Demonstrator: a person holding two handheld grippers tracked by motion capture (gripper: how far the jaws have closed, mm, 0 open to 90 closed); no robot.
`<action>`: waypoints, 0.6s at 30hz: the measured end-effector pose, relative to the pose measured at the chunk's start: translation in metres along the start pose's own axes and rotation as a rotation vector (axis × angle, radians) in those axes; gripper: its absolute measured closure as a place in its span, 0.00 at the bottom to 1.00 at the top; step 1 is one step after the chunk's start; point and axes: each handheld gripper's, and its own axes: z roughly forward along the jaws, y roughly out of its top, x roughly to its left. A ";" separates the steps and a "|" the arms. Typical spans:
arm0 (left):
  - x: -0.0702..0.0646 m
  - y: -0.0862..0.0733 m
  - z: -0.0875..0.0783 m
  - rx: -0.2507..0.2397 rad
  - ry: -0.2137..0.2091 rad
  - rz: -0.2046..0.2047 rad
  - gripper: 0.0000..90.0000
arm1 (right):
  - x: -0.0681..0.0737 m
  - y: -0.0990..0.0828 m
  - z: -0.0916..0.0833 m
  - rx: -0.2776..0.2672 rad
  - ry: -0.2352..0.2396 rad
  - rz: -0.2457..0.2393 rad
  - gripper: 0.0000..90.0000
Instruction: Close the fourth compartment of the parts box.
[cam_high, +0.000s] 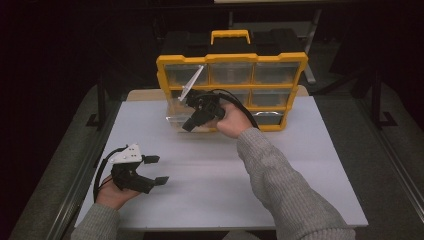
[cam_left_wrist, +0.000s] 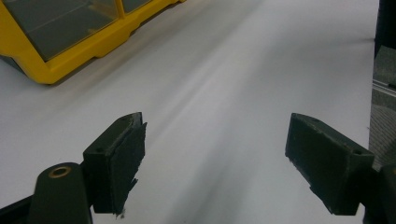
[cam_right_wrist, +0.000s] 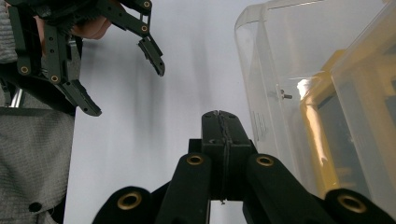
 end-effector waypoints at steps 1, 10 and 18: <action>0.000 0.000 0.000 0.001 0.000 0.001 0.22 | 0.000 0.000 0.000 0.000 -0.005 -0.003 0.99; 0.000 0.000 0.000 -0.002 0.000 -0.001 0.22 | -0.005 0.001 -0.002 -0.001 -0.026 0.002 0.99; 0.001 0.000 0.001 -0.004 -0.001 -0.006 0.22 | -0.009 0.004 -0.003 0.005 -0.040 0.012 0.99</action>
